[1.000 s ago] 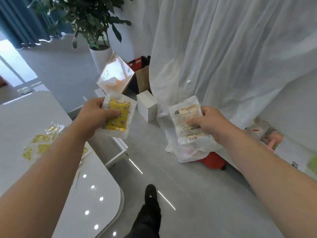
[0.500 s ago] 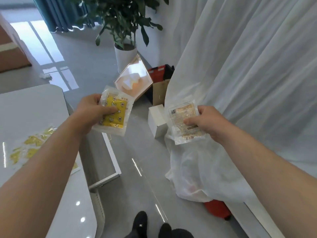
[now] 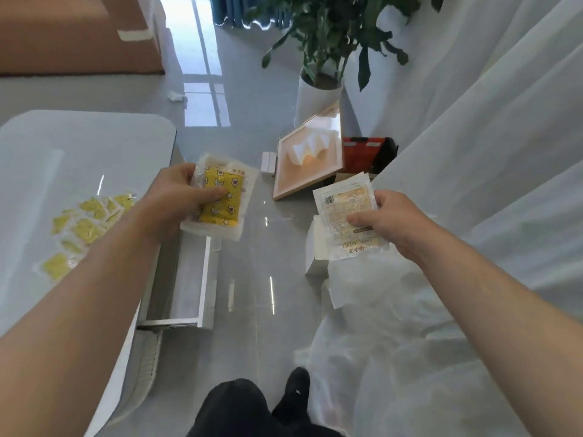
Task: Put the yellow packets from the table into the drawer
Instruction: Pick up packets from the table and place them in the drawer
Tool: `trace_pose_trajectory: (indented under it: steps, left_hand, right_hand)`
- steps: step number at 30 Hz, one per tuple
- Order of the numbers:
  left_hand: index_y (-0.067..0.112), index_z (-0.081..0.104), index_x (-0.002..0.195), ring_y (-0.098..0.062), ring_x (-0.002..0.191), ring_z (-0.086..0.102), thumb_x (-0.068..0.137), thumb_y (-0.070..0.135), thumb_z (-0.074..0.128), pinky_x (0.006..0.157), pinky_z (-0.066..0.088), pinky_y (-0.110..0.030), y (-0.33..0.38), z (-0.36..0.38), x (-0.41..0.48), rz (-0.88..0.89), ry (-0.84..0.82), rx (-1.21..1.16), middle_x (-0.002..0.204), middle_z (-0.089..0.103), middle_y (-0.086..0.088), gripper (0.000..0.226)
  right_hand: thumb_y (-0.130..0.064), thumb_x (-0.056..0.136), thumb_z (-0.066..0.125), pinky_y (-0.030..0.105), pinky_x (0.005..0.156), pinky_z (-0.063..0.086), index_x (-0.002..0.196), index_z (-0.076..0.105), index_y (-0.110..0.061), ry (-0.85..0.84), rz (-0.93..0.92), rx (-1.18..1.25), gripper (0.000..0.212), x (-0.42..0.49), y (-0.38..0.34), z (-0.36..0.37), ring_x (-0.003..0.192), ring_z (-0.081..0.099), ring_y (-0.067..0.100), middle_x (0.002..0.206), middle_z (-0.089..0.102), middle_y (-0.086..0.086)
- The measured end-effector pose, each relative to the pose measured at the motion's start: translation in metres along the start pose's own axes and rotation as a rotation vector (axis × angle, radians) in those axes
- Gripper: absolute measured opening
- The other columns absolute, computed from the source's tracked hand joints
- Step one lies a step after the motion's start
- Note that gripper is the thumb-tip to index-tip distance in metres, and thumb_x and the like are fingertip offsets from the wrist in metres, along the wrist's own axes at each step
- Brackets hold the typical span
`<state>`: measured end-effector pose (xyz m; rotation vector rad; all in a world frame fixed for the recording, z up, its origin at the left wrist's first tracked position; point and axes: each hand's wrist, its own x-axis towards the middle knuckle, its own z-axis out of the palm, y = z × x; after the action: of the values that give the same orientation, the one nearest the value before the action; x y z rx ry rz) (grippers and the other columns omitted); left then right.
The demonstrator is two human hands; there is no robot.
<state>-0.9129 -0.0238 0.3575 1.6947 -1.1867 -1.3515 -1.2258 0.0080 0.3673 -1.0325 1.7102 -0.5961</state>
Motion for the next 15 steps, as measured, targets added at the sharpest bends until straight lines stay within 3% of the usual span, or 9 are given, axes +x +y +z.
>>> trace_pose_trajectory:
  steps: [5, 10, 15]
  left_hand:
    - [0.019, 0.065, 0.092, -0.013, 0.077, 0.072, 0.077, 0.013, 0.076, 0.065, 0.058, -0.025, 0.000, -0.001, 0.028, -0.026, 0.084, -0.037, 0.093, 0.072, -0.003, 0.019]
    - [0.015, 0.066, 0.096, -0.015, 0.078, 0.072, 0.077, 0.012, 0.075, 0.061, 0.057, -0.022, -0.004, -0.019, 0.075, -0.057, 0.173, -0.062, 0.093, 0.072, -0.003, 0.021]
    - [0.009, 0.065, 0.108, -0.021, 0.087, 0.071, 0.077, 0.012, 0.076, 0.076, 0.056, -0.034, -0.011, -0.045, 0.127, -0.062, 0.233, -0.107, 0.100, 0.072, -0.008, 0.033]
  right_hand:
    - [-0.007, 0.081, 0.074, 0.035, 0.072, 0.058, 0.101, 0.066, -0.022, -0.112, 0.004, -0.065, 0.027, 0.063, -0.019, 0.002, 0.088, 0.070, 0.017, 0.099, 0.072, -0.004]
    - [-0.007, 0.081, 0.075, 0.024, 0.056, 0.054, 0.106, 0.066, -0.023, -0.192, -0.002, -0.106, 0.031, 0.125, -0.054, 0.025, 0.077, 0.069, 0.009, 0.090, 0.070, -0.010]
    - [-0.007, 0.079, 0.076, 0.023, 0.050, 0.054, 0.111, 0.063, -0.021, -0.216, -0.012, -0.153, 0.037, 0.181, -0.085, 0.053, 0.072, 0.071, 0.009, 0.094, 0.072, -0.006]
